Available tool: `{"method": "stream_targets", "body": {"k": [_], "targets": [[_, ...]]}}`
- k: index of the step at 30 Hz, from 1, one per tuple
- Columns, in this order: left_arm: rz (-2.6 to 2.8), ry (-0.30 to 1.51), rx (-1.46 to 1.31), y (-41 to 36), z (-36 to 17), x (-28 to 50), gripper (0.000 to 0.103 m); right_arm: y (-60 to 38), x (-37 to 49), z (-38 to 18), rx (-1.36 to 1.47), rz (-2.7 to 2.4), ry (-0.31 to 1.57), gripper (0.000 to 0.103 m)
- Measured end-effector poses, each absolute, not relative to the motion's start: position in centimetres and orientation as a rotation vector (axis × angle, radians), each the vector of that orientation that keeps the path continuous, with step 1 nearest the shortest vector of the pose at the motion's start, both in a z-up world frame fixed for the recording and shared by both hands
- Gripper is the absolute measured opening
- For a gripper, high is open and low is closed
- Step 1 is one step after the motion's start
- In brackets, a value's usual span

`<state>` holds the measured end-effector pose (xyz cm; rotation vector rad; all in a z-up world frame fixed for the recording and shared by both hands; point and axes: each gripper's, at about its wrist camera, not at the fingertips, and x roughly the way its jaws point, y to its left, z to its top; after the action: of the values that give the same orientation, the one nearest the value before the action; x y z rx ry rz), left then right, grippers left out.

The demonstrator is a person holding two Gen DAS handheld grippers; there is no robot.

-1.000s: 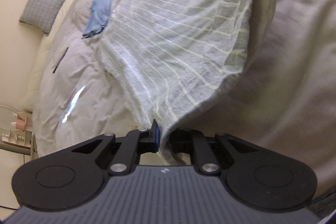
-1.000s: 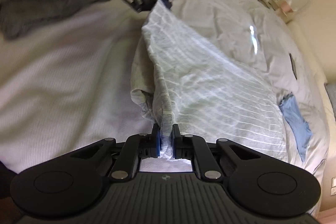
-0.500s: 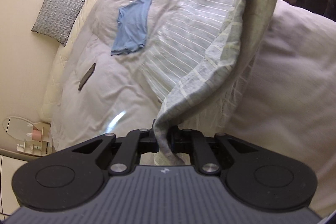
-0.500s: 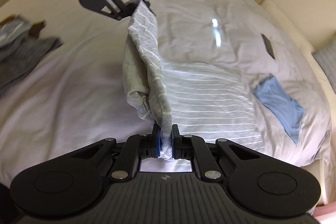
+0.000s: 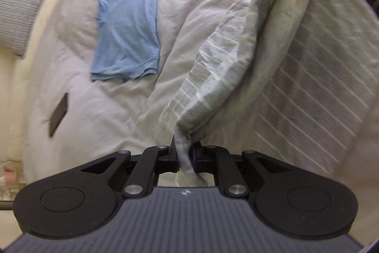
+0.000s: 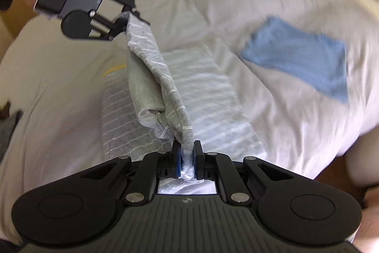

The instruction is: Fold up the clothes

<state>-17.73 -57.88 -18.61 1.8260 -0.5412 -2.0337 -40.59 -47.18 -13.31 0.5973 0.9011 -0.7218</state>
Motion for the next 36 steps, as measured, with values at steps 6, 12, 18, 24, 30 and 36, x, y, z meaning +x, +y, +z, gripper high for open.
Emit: {"method": "stream_targets", "body": {"k": [6,12,18,24,30,36], "targets": [[-2.029,-0.463,1.944,-62.6,-22.6,-20.0,0.023,-52.2,-43.3,-17.2,0.715,-0.688,0.907,0.011],[-2.008,-0.196,1.833,-66.1,-22.2,-19.9,0.032,-54.6,-46.7,-19.9,0.911,-0.784,0.871,0.025],[-1.919,0.159,1.601,-67.5,-19.5,-15.7,0.034,-53.5,-49.9,-20.2,1.031,-0.908,0.816,0.031],[-1.838,0.61,1.324,-68.4,-19.3,-11.1,0.039,-51.1,-50.3,-20.9,1.149,-0.937,0.766,0.041],[-1.901,0.798,1.252,-69.9,-21.7,-11.6,0.041,-50.9,-49.0,-21.6,1.225,-0.921,0.734,0.043],[-1.906,0.905,1.276,-71.0,-24.0,-11.9,0.024,-51.4,-48.5,-22.4,1.279,-0.939,0.687,0.043]]}}
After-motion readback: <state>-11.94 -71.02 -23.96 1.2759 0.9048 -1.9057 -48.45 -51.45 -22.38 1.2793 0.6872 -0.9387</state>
